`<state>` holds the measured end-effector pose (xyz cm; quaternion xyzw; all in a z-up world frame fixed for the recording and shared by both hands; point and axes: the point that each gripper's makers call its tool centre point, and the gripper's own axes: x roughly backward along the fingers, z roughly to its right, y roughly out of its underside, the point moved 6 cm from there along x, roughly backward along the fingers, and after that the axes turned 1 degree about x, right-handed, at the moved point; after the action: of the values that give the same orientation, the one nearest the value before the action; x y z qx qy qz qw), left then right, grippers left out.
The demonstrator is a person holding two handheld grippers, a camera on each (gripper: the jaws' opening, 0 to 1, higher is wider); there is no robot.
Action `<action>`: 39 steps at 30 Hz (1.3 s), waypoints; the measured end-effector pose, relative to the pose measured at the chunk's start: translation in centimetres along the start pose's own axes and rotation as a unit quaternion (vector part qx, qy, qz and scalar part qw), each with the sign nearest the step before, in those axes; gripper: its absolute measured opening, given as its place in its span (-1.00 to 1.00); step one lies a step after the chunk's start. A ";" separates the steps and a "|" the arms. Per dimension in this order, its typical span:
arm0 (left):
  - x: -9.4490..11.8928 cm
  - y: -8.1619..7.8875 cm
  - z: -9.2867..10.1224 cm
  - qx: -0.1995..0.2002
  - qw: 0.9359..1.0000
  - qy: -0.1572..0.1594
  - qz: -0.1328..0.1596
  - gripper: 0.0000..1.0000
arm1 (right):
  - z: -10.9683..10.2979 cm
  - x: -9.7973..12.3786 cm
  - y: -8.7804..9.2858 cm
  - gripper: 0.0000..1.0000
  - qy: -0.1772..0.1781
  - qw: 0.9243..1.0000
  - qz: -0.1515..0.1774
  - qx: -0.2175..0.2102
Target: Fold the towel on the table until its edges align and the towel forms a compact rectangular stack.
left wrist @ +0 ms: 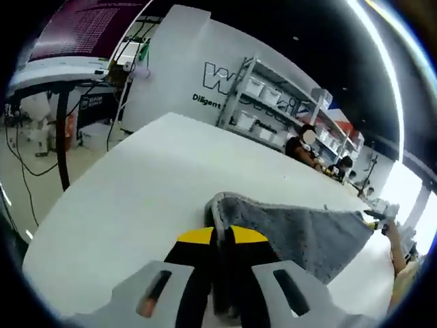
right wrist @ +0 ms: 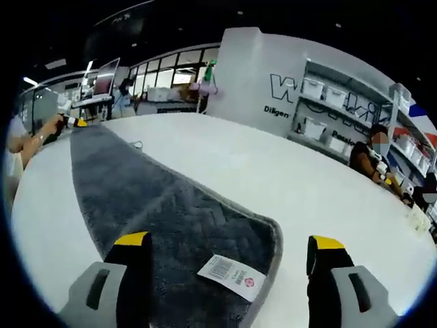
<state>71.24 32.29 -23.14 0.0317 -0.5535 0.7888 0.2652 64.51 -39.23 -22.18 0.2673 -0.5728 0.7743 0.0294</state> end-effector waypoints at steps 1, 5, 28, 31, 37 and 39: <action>0.0 0.0 0.0 -0.008 1.000 -0.008 -0.002 -0.96 | 0.0 0.0 0.0 0.91 0.000 1.000 0.000 0.000; -0.2 -0.5 0.8 -0.081 0.996 -0.022 0.008 -0.97 | -0.1 0.0 0.0 0.88 -0.003 1.000 0.000 -0.002; -2.2 -0.6 -1.2 -0.233 0.966 -0.108 -0.029 -0.95 | -0.6 0.1 -0.1 0.81 -0.020 1.000 0.009 -0.011; -1.7 -0.7 -1.2 -0.217 0.971 -0.099 -0.020 -0.88 | -0.9 0.2 -0.3 0.81 -0.028 0.999 0.017 -0.015; -0.1 -2.6 0.0 -0.150 0.985 -0.046 0.066 -0.43 | -0.9 0.4 0.0 0.80 -0.030 0.999 0.014 -0.017; 0.4 -3.0 0.5 -0.129 0.987 -0.025 0.091 -0.41 | -0.9 0.4 0.0 0.79 -0.030 0.999 0.014 -0.020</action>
<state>72.12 32.74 -20.25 -0.0336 -0.6573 0.7310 0.1803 63.79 -38.58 -22.18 0.2814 -0.5925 0.7548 0.0064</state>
